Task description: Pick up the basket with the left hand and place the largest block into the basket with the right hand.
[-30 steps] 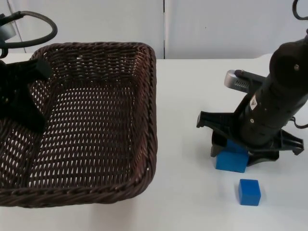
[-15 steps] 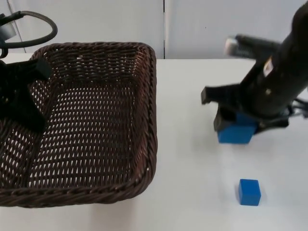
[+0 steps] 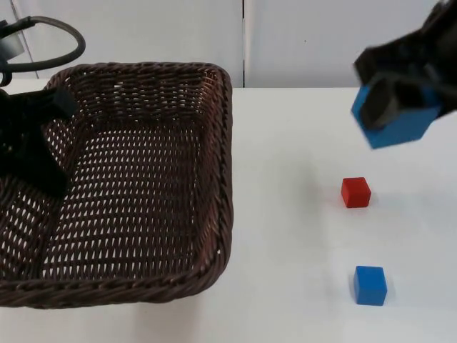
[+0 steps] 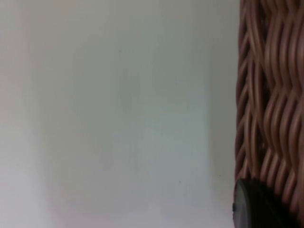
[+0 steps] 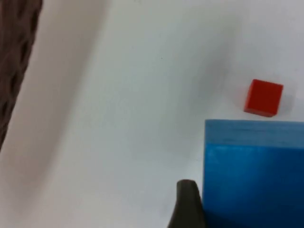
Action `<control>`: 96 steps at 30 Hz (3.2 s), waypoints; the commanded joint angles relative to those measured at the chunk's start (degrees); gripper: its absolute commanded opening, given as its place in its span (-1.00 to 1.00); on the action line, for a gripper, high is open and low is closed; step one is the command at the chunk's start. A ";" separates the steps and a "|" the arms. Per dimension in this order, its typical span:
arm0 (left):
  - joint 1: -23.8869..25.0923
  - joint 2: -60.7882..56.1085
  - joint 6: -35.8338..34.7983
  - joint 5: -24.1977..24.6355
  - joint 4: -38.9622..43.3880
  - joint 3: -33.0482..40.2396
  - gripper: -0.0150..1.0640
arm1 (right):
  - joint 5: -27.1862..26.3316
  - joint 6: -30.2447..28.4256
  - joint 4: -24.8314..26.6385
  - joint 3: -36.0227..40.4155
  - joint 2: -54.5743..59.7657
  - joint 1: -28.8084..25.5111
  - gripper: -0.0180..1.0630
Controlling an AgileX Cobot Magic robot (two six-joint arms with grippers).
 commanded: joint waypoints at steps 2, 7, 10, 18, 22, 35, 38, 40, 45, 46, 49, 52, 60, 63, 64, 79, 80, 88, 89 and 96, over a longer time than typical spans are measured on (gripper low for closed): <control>0.10 -1.00 0.21 0.24 -1.83 0.09 -0.98 | 2.60 -2.73 -0.40 -0.37 -3.87 0.26 -0.97; 0.10 -1.00 0.21 0.24 -1.83 0.09 -0.98 | 4.39 -3.67 -0.40 -0.37 -6.21 0.26 -0.97; 0.10 -1.00 0.21 0.24 -1.83 0.09 -0.98 | 4.94 -4.39 -0.40 -0.37 -6.32 0.26 -0.97; 0.10 -1.00 0.21 0.24 -1.83 0.09 -0.98 | 5.15 -5.16 -0.29 -0.37 -6.32 0.26 -0.97; 0.10 -1.00 0.18 0.14 -1.83 0.09 -0.98 | 5.15 -5.16 -0.29 -0.37 -6.32 0.26 -0.97; 0.10 -1.00 0.18 0.26 -2.35 0.09 -0.98 | 5.47 -13.11 10.55 -3.04 -5.54 0.34 -0.97; 0.10 -1.00 0.18 0.15 -2.45 0.09 -0.98 | 6.35 -14.43 11.72 -7.37 -3.63 2.55 -0.97; 0.10 -1.00 0.18 0.15 -2.45 0.09 -0.98 | 6.67 -14.57 11.60 -9.17 -2.45 3.61 -0.97; 0.10 -1.00 0.18 0.26 -2.43 0.09 -0.98 | 8.88 -15.68 10.98 -18.58 5.46 9.71 -0.97; 0.10 -1.00 0.18 0.26 -2.43 0.09 -0.98 | 8.88 -15.68 10.98 -18.58 5.46 9.71 -0.97; 0.10 -1.00 0.18 0.26 -2.43 0.09 -0.98 | 9.78 -15.68 10.00 -24.11 10.33 12.70 -0.97; 0.10 -1.00 0.18 0.26 -2.27 0.09 -0.98 | 10.05 -16.79 10.13 -28.43 14.01 14.46 -0.97; 0.10 -1.00 0.18 0.26 -2.19 0.09 -0.98 | 8.62 -16.98 10.33 -35.31 21.53 15.71 -0.97; 0.10 -1.00 0.18 0.26 -2.19 0.09 -0.98 | 7.70 -16.98 10.07 -35.56 22.86 15.50 -0.97; 0.10 -1.00 0.18 0.26 -2.19 0.09 -0.98 | 6.82 -16.98 10.08 -35.56 23.18 15.52 -0.97; 0.10 -1.00 0.18 0.13 -1.84 0.09 -0.98 | 0.29 -16.98 2.71 -35.56 27.67 15.23 -0.97; 0.10 -1.00 0.18 0.13 -1.84 0.09 -0.98 | -0.38 -16.98 2.95 -35.56 28.03 15.23 -0.97; 0.10 -1.00 0.18 -0.09 -1.84 0.09 -0.98 | -1.29 -16.98 2.95 -35.56 29.85 15.36 -0.97; 0.10 -1.00 0.18 -0.10 -1.95 0.09 -0.98 | -1.29 -16.98 2.95 -35.56 30.15 15.36 -0.97; 0.10 -0.92 0.18 -0.34 -2.05 0.09 -0.98 | -1.93 -16.98 4.72 -35.56 31.33 15.36 -0.39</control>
